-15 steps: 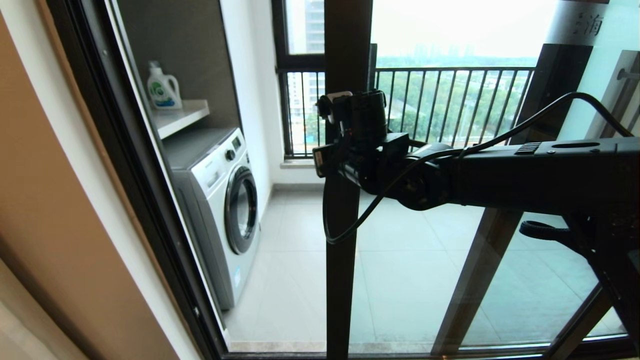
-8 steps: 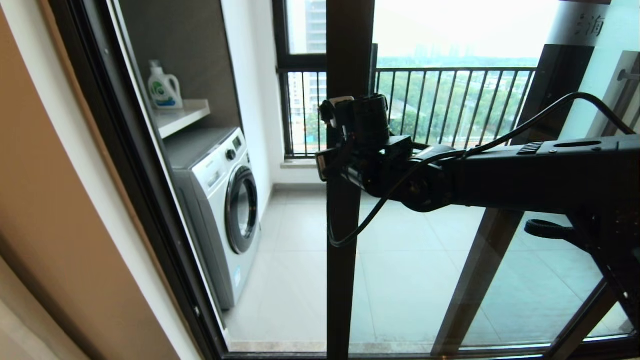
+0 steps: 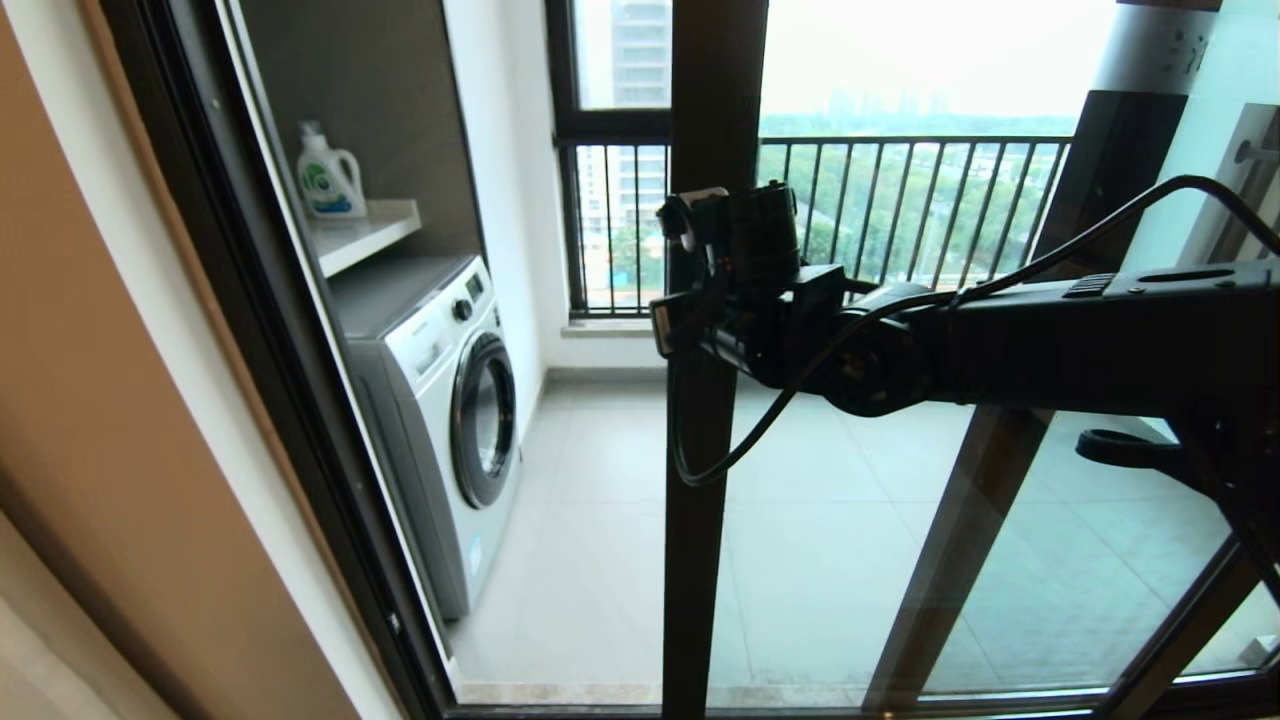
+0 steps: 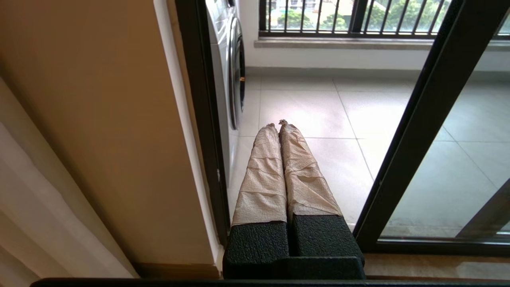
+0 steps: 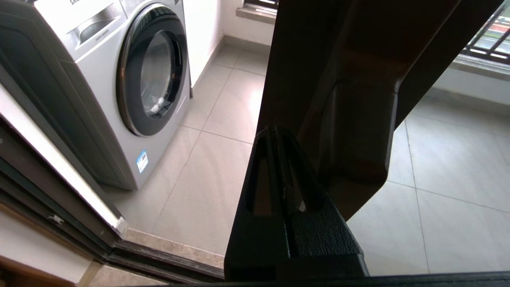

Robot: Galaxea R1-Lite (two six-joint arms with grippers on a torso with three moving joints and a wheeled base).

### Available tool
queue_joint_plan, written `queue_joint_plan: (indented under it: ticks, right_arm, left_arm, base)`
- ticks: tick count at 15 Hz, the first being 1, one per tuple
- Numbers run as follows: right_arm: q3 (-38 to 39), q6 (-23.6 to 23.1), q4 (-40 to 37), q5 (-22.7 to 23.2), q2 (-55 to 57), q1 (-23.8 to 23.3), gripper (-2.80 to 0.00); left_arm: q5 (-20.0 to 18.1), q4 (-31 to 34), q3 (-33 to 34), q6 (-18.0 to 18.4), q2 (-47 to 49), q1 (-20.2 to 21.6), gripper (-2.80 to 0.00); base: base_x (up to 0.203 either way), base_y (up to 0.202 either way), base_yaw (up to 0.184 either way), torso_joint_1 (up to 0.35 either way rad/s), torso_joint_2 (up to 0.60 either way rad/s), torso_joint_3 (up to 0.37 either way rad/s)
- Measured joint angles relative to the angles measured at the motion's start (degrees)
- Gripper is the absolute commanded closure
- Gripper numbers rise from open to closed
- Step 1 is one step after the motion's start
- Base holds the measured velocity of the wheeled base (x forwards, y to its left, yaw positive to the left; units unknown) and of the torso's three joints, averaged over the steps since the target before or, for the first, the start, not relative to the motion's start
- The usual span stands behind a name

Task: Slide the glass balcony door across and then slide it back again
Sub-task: Open the slid door

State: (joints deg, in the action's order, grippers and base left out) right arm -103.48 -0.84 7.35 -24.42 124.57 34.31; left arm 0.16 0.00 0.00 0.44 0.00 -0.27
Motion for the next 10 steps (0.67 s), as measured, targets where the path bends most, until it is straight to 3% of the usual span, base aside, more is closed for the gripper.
queue_joint_plan:
  ticks: [10]
  right_arm:
    - [9.7,0.2,2.1,0.1,-6.4,-4.6,0.00]
  left_arm:
    - [0.0,0.0,0.0,0.0,0.0,0.0,0.00]
  base:
    - [0.000,0.000,0.000,0.000,0.00,0.000]
